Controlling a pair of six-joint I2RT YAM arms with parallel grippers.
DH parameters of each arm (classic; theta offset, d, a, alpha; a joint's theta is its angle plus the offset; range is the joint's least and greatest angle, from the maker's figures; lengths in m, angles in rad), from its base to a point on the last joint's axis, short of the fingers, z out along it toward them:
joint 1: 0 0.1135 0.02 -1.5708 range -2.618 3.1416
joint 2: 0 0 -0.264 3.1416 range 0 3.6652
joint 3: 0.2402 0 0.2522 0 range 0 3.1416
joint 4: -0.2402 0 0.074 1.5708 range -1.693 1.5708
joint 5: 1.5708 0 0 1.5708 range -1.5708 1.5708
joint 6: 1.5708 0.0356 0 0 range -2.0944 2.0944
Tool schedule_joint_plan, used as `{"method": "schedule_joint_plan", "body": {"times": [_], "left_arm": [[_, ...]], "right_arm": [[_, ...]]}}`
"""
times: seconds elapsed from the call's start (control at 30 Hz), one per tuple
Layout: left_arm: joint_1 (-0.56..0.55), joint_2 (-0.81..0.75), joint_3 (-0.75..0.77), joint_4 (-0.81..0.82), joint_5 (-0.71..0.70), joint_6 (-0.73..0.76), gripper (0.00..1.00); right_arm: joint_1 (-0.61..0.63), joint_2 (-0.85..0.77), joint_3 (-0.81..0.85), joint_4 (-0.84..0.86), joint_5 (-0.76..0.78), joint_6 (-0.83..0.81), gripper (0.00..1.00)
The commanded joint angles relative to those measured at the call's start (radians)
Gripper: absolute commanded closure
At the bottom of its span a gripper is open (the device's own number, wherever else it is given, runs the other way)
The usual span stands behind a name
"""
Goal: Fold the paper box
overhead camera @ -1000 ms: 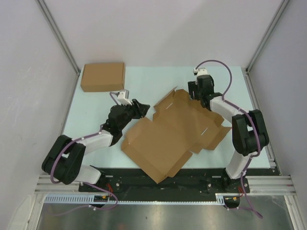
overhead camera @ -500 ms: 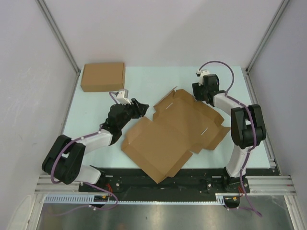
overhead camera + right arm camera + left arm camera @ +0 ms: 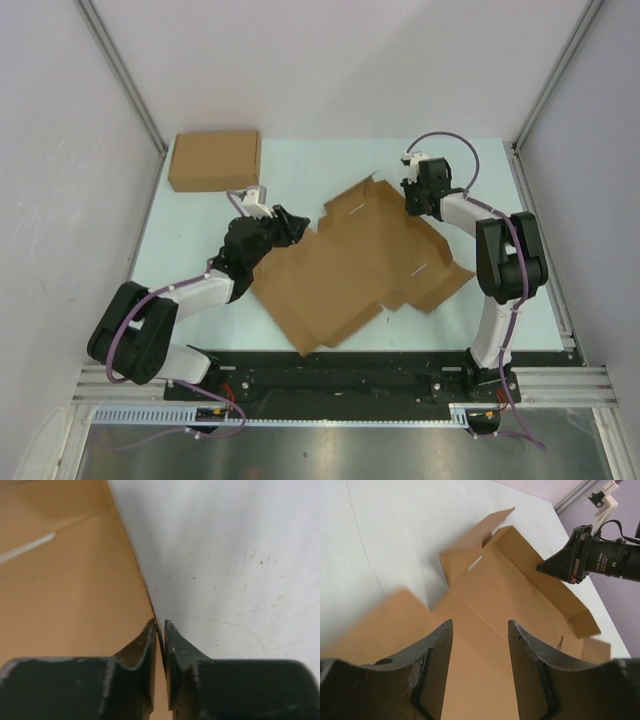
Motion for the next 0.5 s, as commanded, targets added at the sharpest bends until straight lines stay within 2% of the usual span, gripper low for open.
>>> {"method": "schedule_joint_plan", "body": {"times": [0.0,0.03,0.23,0.47], "left_arm": [[0.010,-0.009,0.040,0.012,0.010,-0.003,0.46],[0.011,-0.018,0.043,0.007,0.008,-0.003,0.46],[0.043,-0.066,0.088,-0.075,-0.016,0.009,0.46],[0.106,-0.161,0.092,-0.172,-0.122,0.028,0.45]], "right_arm": [[0.063,-0.084,0.031,-0.003,0.161,-0.027,0.98],[0.085,-0.106,0.029,-0.003,0.258,-0.048,1.00],[0.293,-0.239,-0.023,0.092,0.553,-0.278,1.00],[0.457,-0.326,-0.046,0.106,0.702,-0.513,1.00]]}}
